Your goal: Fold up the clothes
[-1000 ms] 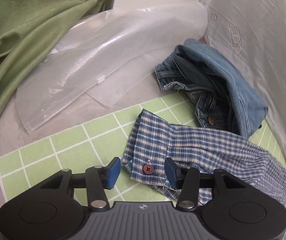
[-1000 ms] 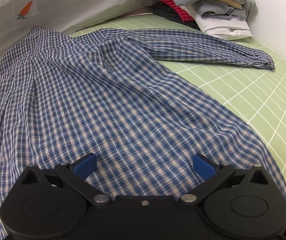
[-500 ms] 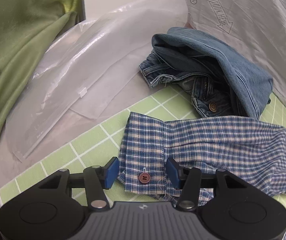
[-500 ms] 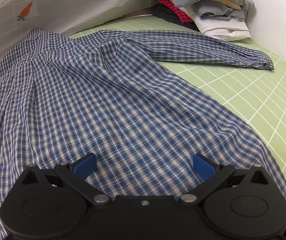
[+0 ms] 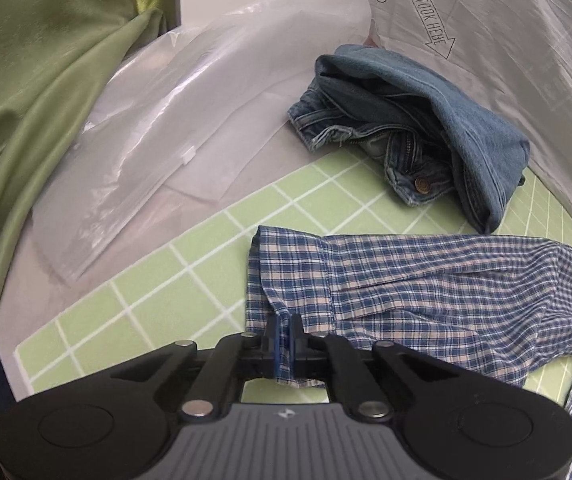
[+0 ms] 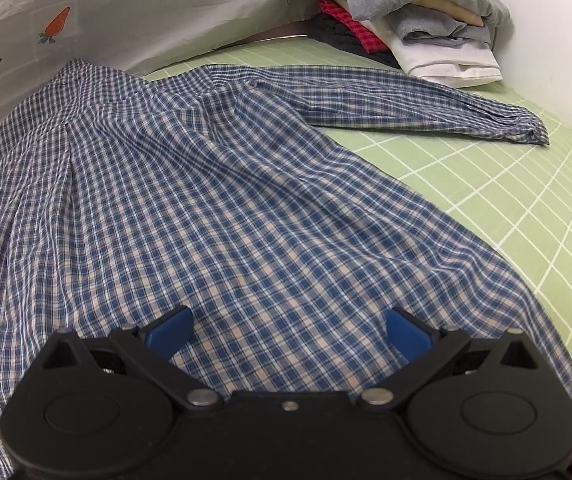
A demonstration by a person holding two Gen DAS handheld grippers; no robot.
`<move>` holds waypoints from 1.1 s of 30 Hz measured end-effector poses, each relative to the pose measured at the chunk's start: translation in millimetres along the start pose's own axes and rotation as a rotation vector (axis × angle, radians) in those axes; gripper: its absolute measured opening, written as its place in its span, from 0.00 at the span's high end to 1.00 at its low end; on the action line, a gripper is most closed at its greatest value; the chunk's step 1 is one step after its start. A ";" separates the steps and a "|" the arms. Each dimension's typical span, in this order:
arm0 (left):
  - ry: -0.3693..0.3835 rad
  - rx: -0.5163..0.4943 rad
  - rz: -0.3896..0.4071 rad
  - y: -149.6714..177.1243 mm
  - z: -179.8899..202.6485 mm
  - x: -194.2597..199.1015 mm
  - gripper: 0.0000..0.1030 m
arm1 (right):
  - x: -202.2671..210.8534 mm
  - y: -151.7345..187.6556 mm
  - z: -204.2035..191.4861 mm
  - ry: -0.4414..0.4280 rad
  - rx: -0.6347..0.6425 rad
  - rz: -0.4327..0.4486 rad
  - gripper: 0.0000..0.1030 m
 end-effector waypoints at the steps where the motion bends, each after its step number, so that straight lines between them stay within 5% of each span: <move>1: -0.002 0.001 -0.004 2.4 -2.0 2.0 0.96 | 0.0 -0.2 -0.1 -0.001 0.001 0.001 0.00; 8: -0.036 0.058 0.004 1.3 -17.2 5.8 0.89 | -0.3 -1.1 -0.8 -0.009 0.011 0.003 0.00; 12: -0.058 0.060 0.032 -9.5 -11.6 12.4 0.56 | -1.1 -2.5 -1.8 -0.013 0.014 0.005 0.00; 17: -0.021 -0.003 0.069 -23.9 16.8 23.2 0.48 | -2.9 -5.1 -4.4 -0.017 0.020 -0.004 0.00; 24: 0.116 -0.172 -0.004 -4.7 108.9 16.2 0.45 | -11.9 -26.1 -24.6 -0.078 0.098 -0.086 0.00; 33: 0.299 -0.391 -0.087 20.1 264.5 -20.9 0.37 | -30.9 -115.0 -83.0 -0.172 0.128 0.041 0.00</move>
Point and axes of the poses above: each gripper's, at about its wrist camera, not at the fingertips, and x roughly against the way its jaws point, z to its right, y to its underside, the point moved 10 cm from there along -x, roughly the way its jaws point, and after that the axes turned 1 degree about y, right-handed, at the moved point
